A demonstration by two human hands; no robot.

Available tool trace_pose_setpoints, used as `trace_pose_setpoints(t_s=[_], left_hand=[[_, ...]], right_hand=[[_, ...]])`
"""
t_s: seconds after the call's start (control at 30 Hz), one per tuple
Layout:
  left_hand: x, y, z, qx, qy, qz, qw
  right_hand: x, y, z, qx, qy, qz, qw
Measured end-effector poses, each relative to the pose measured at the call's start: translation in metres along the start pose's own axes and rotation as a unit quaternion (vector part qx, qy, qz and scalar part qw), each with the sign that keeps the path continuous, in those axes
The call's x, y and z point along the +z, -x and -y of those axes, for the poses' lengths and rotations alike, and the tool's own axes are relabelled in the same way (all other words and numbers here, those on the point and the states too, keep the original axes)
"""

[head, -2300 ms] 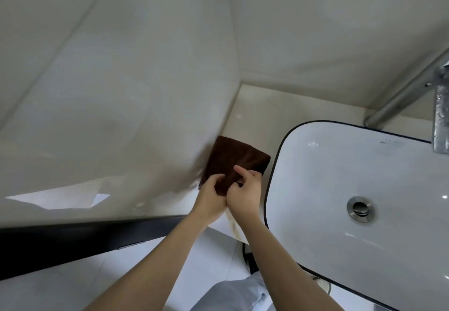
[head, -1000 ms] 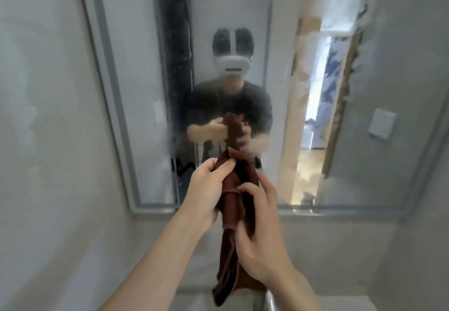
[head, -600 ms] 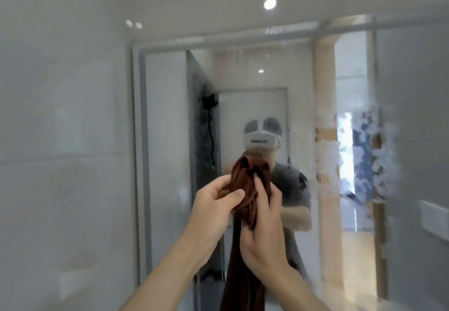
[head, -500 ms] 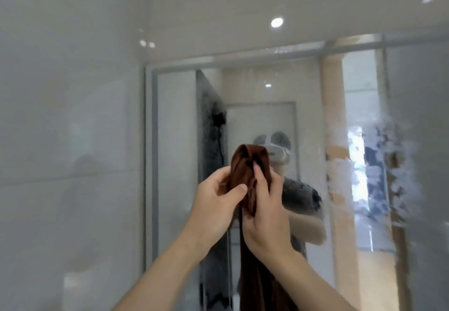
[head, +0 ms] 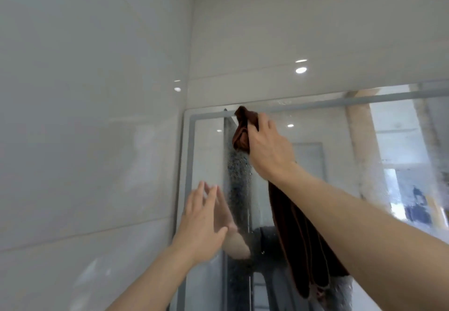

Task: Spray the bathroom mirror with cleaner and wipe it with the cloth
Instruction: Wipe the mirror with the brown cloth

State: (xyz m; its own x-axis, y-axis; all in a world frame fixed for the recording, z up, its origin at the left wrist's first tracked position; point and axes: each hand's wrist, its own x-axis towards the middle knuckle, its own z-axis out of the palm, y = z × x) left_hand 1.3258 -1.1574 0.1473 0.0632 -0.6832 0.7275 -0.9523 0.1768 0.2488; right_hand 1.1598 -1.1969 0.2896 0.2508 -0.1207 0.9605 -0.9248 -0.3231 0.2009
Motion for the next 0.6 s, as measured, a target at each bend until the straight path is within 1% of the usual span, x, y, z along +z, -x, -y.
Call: trace_pose_setpoints(t_s=[0.07,0.1,0.2,0.27,0.33,0.4,0.43,0.53,0.6], left_hand=[[0.003,-0.001,0.003,0.007,0.019,-0.009,1.000],[0.001,-0.002,0.005,0.014,0.032,-0.018,0.999],[-0.006,0.000,0.014,0.040,0.050,-0.055,0.996],[-0.009,0.004,0.020,0.046,0.029,-0.064,0.996],[-0.010,0.009,0.024,0.048,0.010,-0.062,0.997],[-0.014,0.006,0.022,0.052,0.019,-0.069,0.996],[-0.018,0.001,0.019,0.049,0.030,-0.075,0.996],[-0.026,-0.015,0.009,0.040,0.047,-0.079,0.995],[-0.025,-0.020,0.007,0.033,0.042,-0.070,0.996]], right_hand=[[0.010,0.005,0.019,-0.036,-0.013,-0.002,0.999],[0.016,0.014,0.031,-0.069,-0.021,0.008,0.997],[0.032,0.069,0.063,-0.177,-0.013,0.071,0.982],[0.036,0.096,0.068,-0.191,-0.002,0.102,0.976],[0.038,0.097,0.063,-0.204,0.018,0.099,0.974],[0.030,0.078,0.050,-0.191,0.019,0.086,0.978],[0.024,0.065,0.039,-0.167,0.023,0.074,0.983],[0.005,0.019,-0.003,-0.044,0.036,-0.008,0.998],[-0.003,-0.007,-0.023,0.023,0.037,-0.047,0.998]])
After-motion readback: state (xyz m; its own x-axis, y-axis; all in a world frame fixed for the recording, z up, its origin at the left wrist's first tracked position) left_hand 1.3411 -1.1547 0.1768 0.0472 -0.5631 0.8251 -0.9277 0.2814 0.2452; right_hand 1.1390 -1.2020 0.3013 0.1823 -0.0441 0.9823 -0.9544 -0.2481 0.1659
